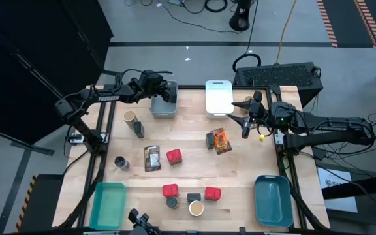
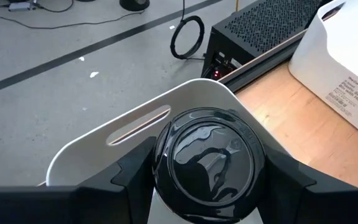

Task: Sort spices by type
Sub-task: Put the black spice bottle into the gray bin

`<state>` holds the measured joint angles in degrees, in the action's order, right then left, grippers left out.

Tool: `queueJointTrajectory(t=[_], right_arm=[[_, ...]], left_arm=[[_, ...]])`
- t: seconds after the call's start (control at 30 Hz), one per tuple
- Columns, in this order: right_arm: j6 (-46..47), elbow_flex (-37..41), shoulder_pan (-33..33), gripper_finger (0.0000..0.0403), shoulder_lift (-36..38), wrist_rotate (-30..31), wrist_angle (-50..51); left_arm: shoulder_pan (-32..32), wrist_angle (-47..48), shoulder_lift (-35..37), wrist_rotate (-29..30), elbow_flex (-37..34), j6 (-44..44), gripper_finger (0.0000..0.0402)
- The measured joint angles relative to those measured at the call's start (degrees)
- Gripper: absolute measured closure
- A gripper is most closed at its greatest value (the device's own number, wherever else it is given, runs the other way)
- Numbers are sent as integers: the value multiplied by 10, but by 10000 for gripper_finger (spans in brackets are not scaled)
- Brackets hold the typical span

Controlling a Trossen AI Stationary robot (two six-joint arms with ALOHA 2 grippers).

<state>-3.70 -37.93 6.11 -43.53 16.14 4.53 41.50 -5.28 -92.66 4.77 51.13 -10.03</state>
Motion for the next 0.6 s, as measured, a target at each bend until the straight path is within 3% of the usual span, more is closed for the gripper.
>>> queueJointTrajectory(t=[0.6], right_arm=[[0, 0, 0, 181, 0, 0, 0]], left_arm=[[1, -29, 0, 15, -31, -16, 190]])
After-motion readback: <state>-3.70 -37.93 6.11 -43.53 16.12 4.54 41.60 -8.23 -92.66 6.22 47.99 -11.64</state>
